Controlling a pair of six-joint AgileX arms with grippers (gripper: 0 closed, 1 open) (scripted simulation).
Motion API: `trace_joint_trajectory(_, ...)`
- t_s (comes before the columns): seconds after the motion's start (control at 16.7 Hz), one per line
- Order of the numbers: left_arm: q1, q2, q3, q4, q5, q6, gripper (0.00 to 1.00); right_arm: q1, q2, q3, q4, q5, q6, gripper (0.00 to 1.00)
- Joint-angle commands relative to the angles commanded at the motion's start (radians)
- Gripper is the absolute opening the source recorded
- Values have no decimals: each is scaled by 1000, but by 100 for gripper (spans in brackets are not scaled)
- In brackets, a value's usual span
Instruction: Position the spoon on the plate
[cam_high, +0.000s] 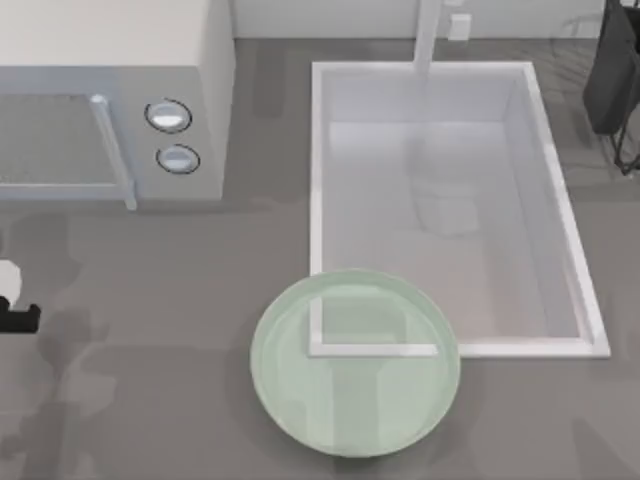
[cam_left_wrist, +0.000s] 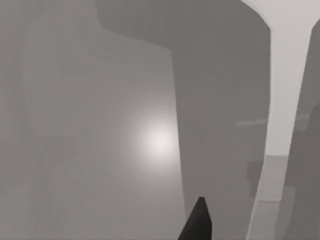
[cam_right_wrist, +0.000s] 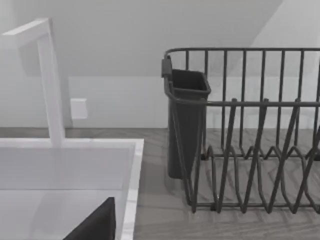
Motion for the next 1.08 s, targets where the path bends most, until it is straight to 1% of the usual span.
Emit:
trace_joint_trajectory(0.12, 0, -37, 47, -71, 0, -2, 0, 0, 0, 0, 0, 0, 0, 100)
trace_joint_trajectory(0.24, -1, -57, 68, -100, 0, -4, 0, 0, 0, 0, 0, 0, 0, 100)
trace_joint_trajectory(0.54, 1, -54, 66, -98, 0, -2, 0, 0, 0, 0, 0, 0, 0, 100)
trace_joint_trajectory(0.66, -12, -45, 76, -98, -7, 24, 0, 0, 0, 0, 0, 0, 0, 100)
trace_joint_trajectory(0.78, -45, -21, 101, -100, -23, 94, 0, 0, 0, 0, 0, 0, 0, 100)
trace_joint_trajectory(0.9, -95, 16, 139, -104, -44, 205, 0, 0, 0, 0, 0, 0, 0, 100)
trace_joint_trajectory(1.08, -198, 94, 209, -117, -81, 453, 0, 0, 0, 0, 0, 0, 0, 100)
